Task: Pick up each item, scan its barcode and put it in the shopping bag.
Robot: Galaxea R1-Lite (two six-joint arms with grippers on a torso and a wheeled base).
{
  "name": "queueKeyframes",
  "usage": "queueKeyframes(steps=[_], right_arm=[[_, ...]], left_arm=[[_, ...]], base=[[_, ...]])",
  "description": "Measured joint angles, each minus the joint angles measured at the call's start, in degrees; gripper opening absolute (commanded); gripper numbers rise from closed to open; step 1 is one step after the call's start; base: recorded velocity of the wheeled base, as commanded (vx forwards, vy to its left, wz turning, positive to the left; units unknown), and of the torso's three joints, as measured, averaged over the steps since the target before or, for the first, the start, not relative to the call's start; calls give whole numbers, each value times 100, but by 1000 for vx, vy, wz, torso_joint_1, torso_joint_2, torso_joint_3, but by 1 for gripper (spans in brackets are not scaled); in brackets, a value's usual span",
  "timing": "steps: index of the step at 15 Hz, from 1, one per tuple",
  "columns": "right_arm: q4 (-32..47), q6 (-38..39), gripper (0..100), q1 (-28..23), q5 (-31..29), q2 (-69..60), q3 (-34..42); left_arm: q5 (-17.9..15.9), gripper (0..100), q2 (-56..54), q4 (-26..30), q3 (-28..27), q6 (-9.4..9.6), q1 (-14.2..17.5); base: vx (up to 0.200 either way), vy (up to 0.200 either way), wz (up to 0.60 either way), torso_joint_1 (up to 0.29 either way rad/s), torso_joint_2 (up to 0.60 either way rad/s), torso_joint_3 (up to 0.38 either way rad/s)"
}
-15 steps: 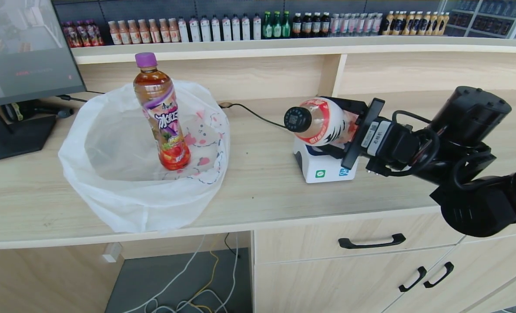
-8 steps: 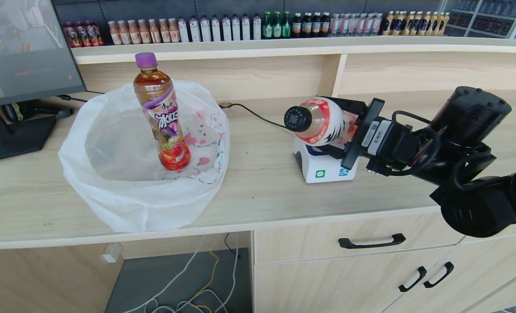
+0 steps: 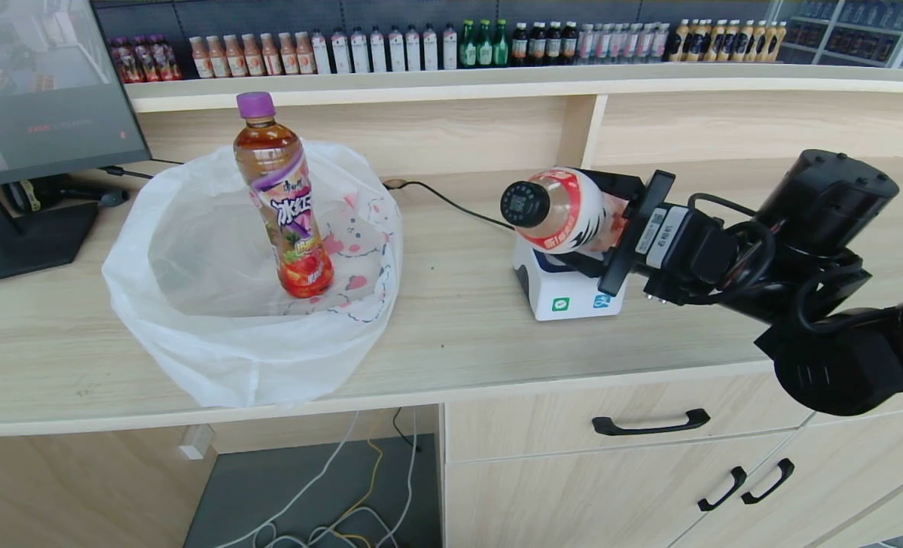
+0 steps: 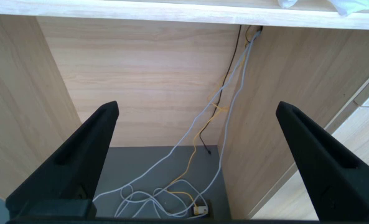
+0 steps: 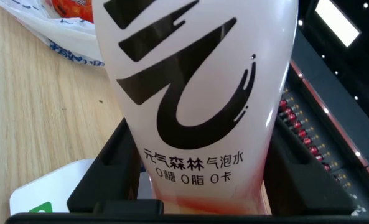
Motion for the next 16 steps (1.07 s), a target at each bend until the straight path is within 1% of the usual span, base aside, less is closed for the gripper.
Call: queueKeyframes(steps=[6,9,12,16], right_arm=[[35,394,0,-55,-200,-172,-112],[35,734,0,-126,-219,-276,-245],[24,1223,0,-306,-758,-511,-324],[-4,1908,0,-446,-1195,-806,-388]], left_arm=[[0,100,0,0,0,-7,0],[0,100,0,0,0,-7,0],[0,100,0,0,0,-10,0],[0,100,0,0,0,-10,0]], base=[[0,0,0,0,0,0],[0,0,0,0,0,0],[0,0,0,0,0,0],[0,0,0,0,0,0]])
